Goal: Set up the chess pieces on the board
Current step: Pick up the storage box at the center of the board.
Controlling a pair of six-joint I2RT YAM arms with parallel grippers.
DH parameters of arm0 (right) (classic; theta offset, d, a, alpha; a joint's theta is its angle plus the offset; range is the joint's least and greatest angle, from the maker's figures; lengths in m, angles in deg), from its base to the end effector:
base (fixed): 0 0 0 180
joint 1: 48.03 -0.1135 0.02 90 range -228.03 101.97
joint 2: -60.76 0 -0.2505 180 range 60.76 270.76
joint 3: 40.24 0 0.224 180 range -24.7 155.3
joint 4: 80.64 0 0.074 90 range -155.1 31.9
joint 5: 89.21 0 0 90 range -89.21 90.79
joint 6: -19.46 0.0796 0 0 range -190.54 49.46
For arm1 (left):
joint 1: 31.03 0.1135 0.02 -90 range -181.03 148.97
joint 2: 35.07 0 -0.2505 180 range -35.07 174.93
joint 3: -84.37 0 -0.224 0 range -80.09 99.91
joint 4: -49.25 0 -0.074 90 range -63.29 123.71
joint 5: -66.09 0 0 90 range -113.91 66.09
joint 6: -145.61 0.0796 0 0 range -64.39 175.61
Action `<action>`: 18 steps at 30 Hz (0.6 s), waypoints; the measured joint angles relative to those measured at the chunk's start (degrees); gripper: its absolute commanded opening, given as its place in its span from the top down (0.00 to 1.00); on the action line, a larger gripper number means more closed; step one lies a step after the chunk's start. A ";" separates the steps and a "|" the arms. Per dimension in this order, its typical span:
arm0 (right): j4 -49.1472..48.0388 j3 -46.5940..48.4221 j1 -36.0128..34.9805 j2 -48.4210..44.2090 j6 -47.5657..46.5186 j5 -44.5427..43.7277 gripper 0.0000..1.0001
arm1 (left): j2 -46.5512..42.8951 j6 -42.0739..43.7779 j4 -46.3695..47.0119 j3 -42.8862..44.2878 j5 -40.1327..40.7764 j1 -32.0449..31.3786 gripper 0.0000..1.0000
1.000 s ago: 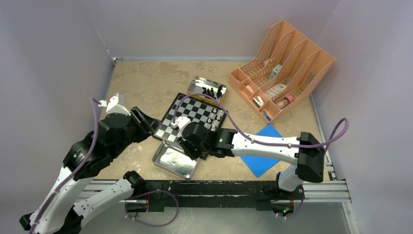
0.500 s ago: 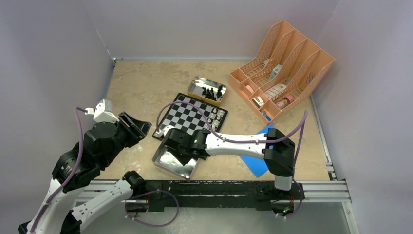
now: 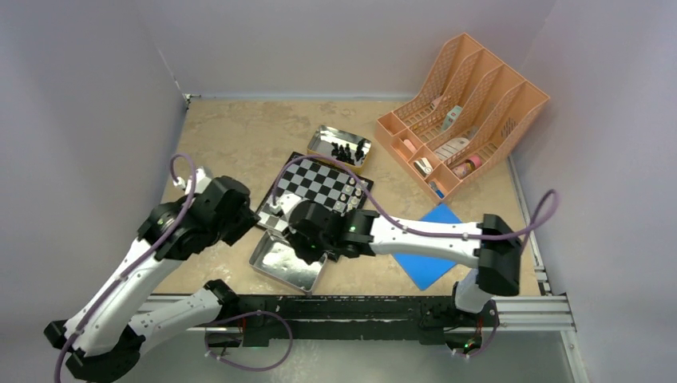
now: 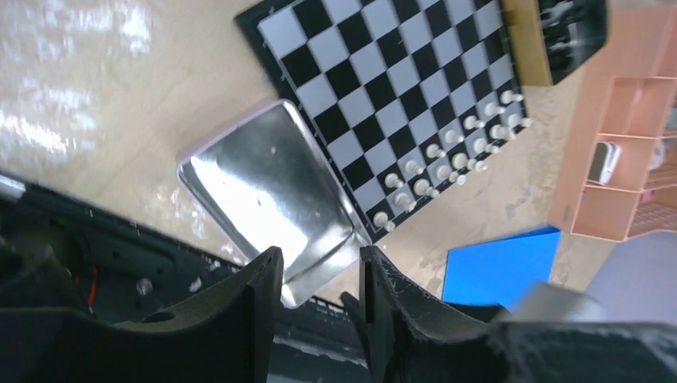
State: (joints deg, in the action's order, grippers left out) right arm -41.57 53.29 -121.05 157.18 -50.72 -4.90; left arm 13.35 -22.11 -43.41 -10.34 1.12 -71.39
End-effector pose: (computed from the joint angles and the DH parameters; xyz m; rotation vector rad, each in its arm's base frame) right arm 0.1202 0.3665 0.2487 -1.0296 2.1751 0.6943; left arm 0.1095 -0.0489 0.3144 -0.9417 2.2636 -0.3662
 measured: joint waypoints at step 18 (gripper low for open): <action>-9.81 -16.17 1.31 -20.96 0.74 -3.89 0.71 | 15.32 -24.90 -1.79 -15.85 -16.61 0.00 0.71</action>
State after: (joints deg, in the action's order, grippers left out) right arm -51.39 37.12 -119.73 136.22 -49.98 -8.79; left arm 28.67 -47.00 -45.20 -26.18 -15.49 -71.39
